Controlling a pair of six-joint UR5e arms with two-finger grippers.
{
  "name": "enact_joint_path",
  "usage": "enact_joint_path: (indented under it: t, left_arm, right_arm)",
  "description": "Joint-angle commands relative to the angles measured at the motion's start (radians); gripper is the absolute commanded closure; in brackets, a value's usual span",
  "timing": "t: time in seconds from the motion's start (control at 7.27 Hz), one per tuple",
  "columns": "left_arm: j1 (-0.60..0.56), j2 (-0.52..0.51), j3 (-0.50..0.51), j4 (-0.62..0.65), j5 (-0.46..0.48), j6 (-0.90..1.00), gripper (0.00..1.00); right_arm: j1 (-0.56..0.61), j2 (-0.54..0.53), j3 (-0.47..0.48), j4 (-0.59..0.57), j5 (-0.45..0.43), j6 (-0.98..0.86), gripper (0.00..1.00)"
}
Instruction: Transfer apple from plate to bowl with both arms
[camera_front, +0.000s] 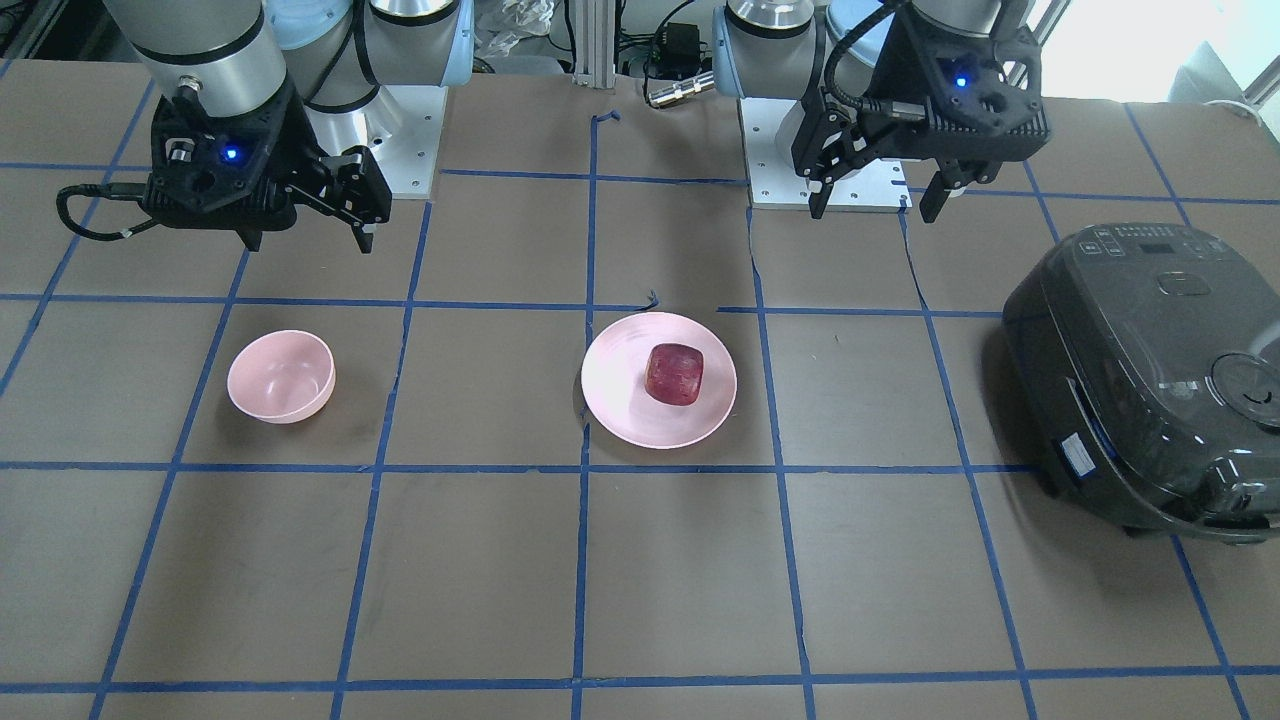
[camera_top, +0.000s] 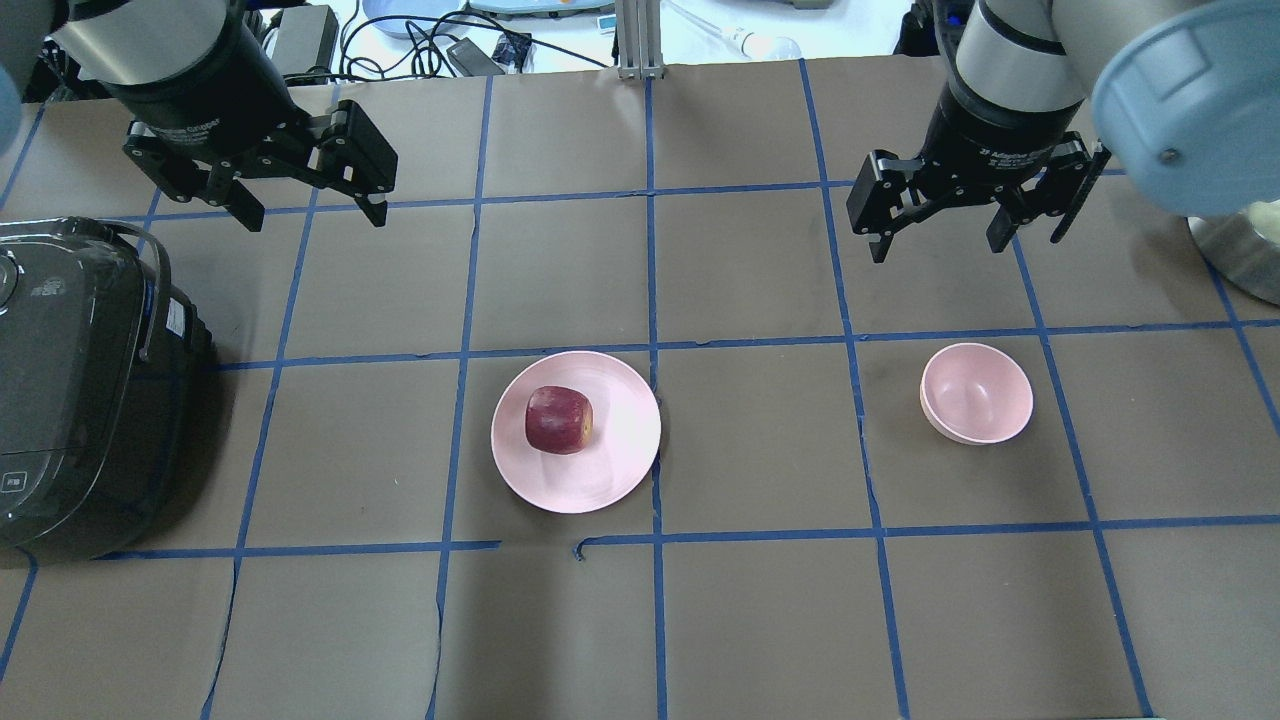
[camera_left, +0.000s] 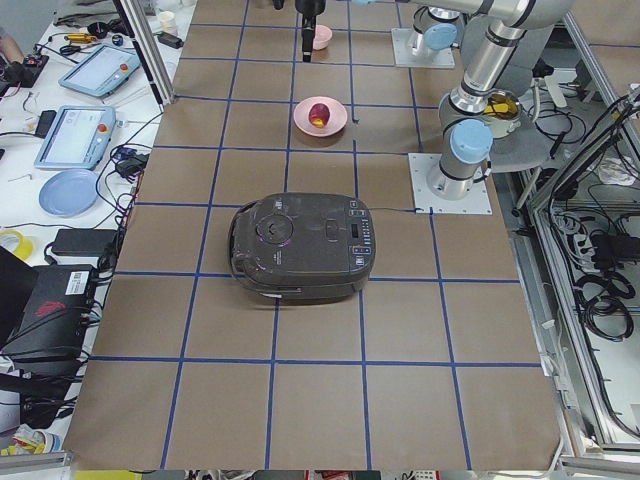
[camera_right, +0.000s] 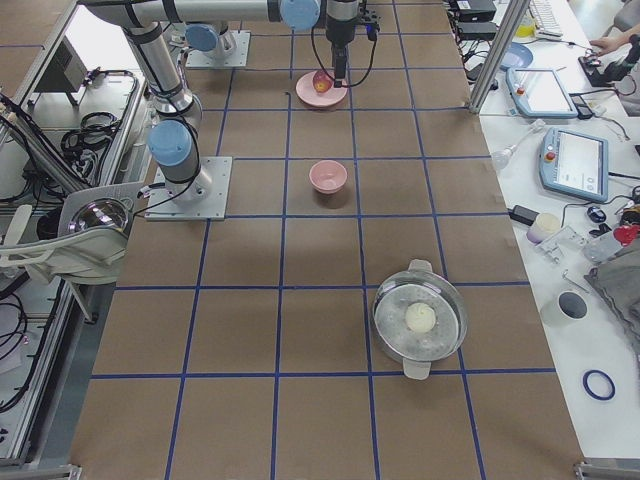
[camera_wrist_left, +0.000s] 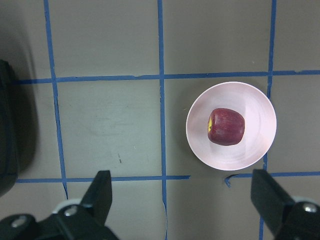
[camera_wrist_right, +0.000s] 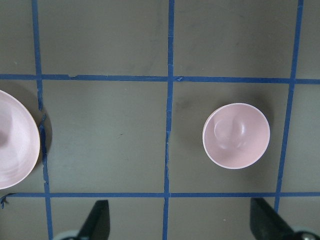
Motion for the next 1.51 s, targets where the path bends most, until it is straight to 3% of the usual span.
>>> enact_joint_path:
  t: [0.0, 0.55, 0.96, 1.38]
  left_arm:
    - [-0.007, -0.019, 0.000, -0.001, 0.001, -0.021, 0.00]
    - [-0.138, -0.058, -0.048, 0.027, -0.008, -0.229, 0.00]
    - [-0.230, -0.108, -0.250, 0.270, -0.010, -0.231, 0.00]
    - [-0.252, -0.220, -0.397, 0.511, -0.010, -0.211, 0.00]
  right_arm:
    - [0.000, 0.000, 0.000, -0.001, 0.001, -0.001, 0.00]
    - [0.000, 0.002, 0.000, 0.001, -0.001, 0.005, 0.00]
    - [-0.041, 0.012, 0.000, -0.021, -0.001, -0.061, 0.00]
    - [-0.300, 0.095, 0.052, -0.056, 0.001, -0.230, 0.00]
